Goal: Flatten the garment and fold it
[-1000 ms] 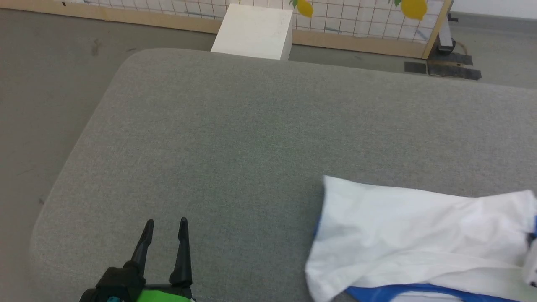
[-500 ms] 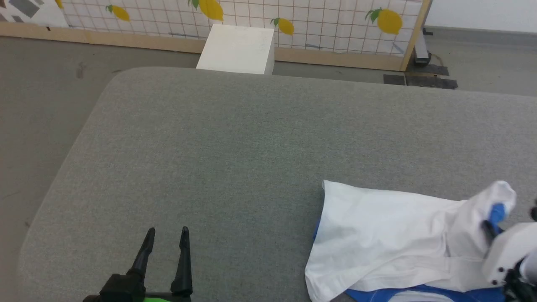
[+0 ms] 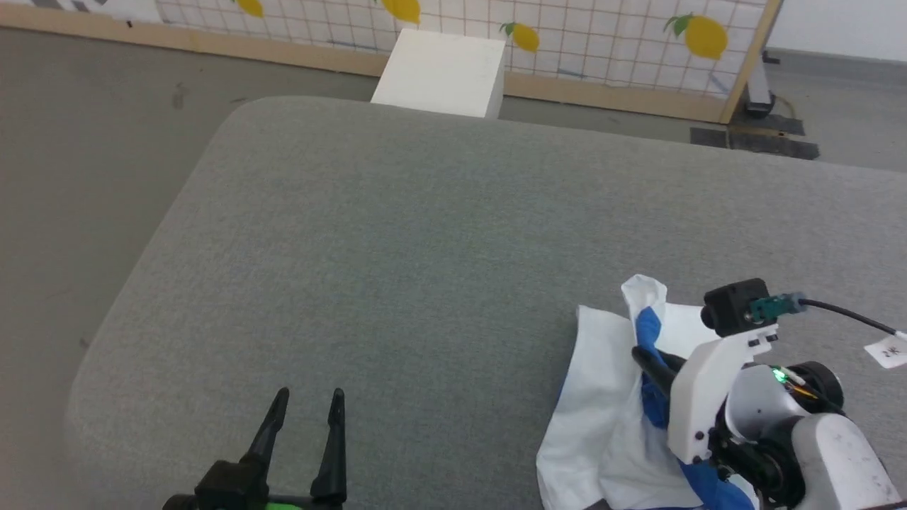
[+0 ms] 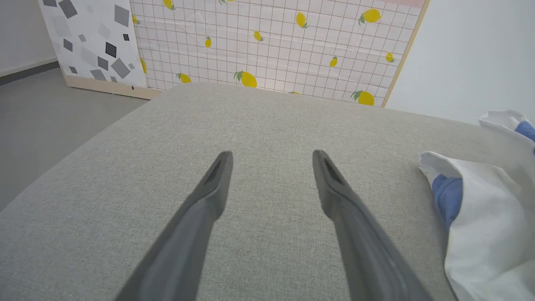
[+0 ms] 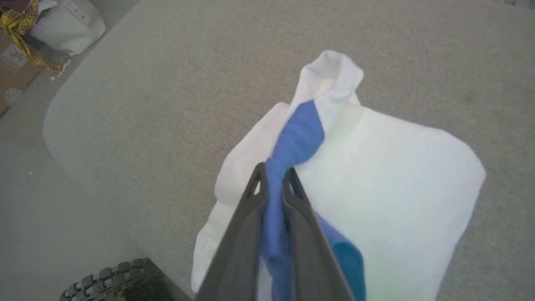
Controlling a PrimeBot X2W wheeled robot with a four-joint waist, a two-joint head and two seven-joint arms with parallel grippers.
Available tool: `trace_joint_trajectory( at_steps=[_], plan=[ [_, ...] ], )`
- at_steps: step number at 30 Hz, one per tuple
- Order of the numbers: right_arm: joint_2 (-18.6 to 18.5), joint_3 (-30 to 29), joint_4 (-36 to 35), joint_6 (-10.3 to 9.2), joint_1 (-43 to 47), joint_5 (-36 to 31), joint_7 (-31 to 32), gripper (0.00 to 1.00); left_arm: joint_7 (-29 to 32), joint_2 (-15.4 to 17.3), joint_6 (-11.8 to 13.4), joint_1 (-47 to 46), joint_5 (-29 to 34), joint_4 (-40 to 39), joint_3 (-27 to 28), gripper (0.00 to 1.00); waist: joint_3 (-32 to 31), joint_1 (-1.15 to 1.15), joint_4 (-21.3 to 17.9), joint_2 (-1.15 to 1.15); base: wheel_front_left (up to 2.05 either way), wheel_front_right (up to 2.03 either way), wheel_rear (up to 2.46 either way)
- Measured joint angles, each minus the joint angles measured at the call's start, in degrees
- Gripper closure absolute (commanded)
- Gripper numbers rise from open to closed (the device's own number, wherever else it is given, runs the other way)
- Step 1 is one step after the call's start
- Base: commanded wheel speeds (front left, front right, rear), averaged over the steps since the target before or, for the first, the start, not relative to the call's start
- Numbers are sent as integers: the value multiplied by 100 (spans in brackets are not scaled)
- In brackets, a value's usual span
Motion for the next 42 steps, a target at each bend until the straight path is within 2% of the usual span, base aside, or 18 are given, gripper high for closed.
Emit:
trace_joint_trajectory(
  at_steps=[14, 15, 18, 19, 20, 25, 30, 37, 39, 42],
  plan=[
    [283, 132, 1695, 0, -697, -853, 427, 100, 0, -52, -4, -461, -177, 212, -235, 0, 419, 0, 598, 0, 0, 0, 0],
    [281, 167, 1757, 0, -745, -910, 477, 98, 0, -54, -4, -476, -177, 220, -244, 0, 439, 0, 615, 0, 0, 0, 0],
    [281, 252, 1892, 0, -900, -968, 631, 51, 0, -56, -3, -518, -191, 244, -261, 0, 487, 0, 643, 0, 0, 0, 0],
    [288, 286, 1894, 0, -949, -965, 633, 14, 0, -57, 1, -527, -205, 247, -261, 0, 488, 0, 638, 0, 0, 0, 0],
    [291, 335, 1893, 0, -979, -950, 633, 0, 0, -58, 3, -528, -220, 249, -259, 0, 486, 0, 627, 0, 0, 0, 0],
    [269, 508, 1750, 0, -1041, -699, 657, 0, 0, -60, 8, -521, -226, 286, -232, 0, 414, 0, 477, 0, 0, 0, 0],
    [136, 367, 1215, 0, -1081, -394, 434, 0, 0, -64, 9, -495, -224, 276, -172, 0, 306, 0, 269, 0, 0, 0, 0],
    [-47, -602, 182, 0, -711, -235, -102, 0, 0, -65, 8, -424, -170, 187, -40, 0, 193, 0, -54, 0, 0, 0, 0],
    [-33, -1139, -142, 0, -263, -236, -167, 0, 0, -66, 5, -379, -164, 161, -7, 0, 178, 0, -175, 0, 0, 0, 0],
    [112, -1570, -399, 0, 241, -180, -147, 0, 0, -67, 4, -336, -158, 126, 38, 0, 190, 0, -283, 0, 0, 0, 0]
  ],
)
